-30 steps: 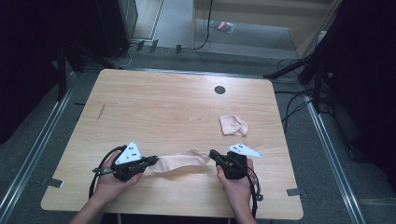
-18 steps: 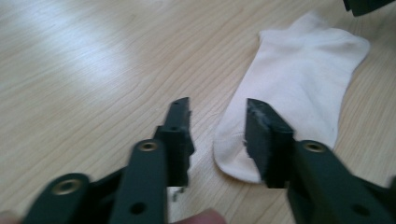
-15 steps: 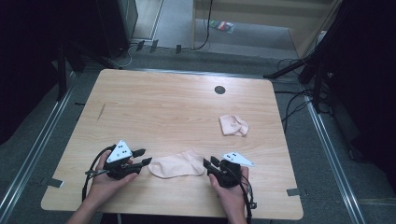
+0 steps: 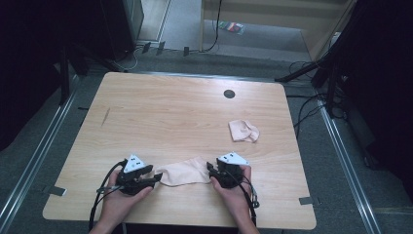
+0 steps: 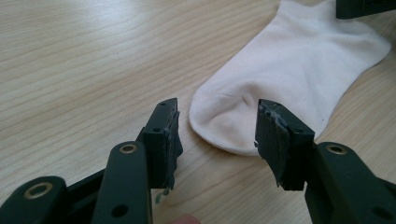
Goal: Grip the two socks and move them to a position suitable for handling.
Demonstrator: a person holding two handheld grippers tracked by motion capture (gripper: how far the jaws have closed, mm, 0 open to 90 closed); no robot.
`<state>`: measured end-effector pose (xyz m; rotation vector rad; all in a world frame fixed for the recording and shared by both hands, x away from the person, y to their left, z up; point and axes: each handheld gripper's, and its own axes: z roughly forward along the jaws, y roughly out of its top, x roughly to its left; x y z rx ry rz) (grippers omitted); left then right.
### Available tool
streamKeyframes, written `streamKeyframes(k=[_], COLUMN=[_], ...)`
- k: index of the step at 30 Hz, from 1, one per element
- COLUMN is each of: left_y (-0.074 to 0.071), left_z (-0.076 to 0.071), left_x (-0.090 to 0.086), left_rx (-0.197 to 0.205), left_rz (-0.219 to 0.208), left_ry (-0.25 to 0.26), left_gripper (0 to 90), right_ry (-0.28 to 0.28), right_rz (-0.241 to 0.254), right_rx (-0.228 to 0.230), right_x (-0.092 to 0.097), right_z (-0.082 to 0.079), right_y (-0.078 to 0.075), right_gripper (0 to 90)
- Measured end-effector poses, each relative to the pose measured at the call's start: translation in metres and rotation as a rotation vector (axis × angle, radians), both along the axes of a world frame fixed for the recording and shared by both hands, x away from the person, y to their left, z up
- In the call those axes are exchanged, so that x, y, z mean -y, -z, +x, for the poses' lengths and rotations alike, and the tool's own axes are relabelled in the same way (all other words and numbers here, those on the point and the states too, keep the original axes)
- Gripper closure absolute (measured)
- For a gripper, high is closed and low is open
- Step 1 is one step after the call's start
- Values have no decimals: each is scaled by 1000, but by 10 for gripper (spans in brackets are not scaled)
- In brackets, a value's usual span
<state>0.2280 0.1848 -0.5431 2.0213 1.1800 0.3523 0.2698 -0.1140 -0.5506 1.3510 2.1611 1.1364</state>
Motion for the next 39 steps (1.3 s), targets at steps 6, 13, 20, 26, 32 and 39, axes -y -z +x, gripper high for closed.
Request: streamKeyframes(k=[6,13,20,26,32,39], left_y=[3,2,-17,-8,-8,-7], left_z=[-5,-3,5,6,9,18], left_x=[11,7,-30,-29,-34,-59], left_rx=[37,53,82,42,66,127], left_rz=[97,80,52,19,-112,-204], left_ry=[-22,26,1,84,29,-56], left_gripper=[623,900,900,899,426,394], right_ry=[-17,-8,21,-3,59,233], right_rz=[-52,24,120,131,180,151], right_rx=[19,-18,-9,-32,57,121], right_x=[-7,-3,13,11,29,74], right_z=[-8,-10,-12,-14,-10,22], right_y=[1,-3,-19,-20,-27,-42], right_gripper=[780,889,900,892,580,609])
